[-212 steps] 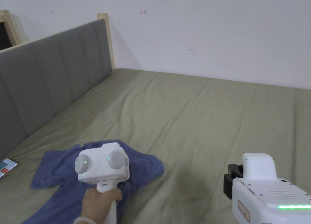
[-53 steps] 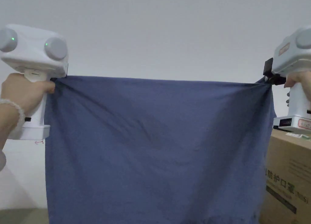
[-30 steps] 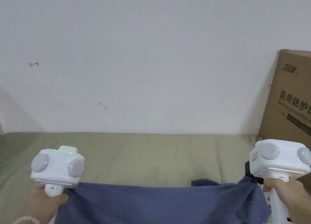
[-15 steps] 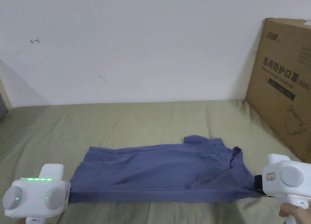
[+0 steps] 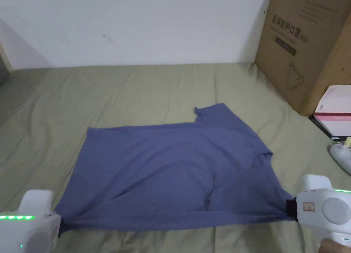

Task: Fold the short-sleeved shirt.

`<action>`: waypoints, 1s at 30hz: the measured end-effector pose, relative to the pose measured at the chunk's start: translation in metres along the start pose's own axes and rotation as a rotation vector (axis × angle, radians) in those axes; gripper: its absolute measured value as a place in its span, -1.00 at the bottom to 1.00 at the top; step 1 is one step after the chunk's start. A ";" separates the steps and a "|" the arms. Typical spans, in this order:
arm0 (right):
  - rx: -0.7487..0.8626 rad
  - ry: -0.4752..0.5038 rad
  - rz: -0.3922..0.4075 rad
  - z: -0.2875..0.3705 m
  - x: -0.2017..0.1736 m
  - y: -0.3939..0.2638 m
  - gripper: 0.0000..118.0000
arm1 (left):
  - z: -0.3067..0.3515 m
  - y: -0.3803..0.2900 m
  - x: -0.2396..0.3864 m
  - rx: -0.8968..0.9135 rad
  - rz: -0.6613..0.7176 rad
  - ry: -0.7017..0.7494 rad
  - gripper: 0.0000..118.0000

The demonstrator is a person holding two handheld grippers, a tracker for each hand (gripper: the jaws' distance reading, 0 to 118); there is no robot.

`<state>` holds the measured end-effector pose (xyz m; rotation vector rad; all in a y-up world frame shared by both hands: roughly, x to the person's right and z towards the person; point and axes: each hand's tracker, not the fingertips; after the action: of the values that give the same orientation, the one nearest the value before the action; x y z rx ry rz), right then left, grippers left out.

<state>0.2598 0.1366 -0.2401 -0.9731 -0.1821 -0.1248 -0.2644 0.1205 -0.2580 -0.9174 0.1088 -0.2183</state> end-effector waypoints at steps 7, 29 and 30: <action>0.005 -0.005 -0.021 0.010 0.011 -0.016 -0.97 | 0.010 -0.020 -0.007 0.016 0.049 -0.030 -0.95; 0.088 0.113 0.018 0.049 -0.012 -0.042 -1.00 | 0.057 -0.048 -0.041 0.022 0.279 -0.260 -1.00; 0.078 0.111 0.019 0.045 -0.013 -0.044 -1.00 | 0.055 -0.050 -0.043 0.022 0.280 -0.254 -1.00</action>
<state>0.2348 0.1494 -0.1823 -0.8873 -0.0755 -0.1523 -0.3025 0.1436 -0.1855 -0.8897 -0.0011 0.1567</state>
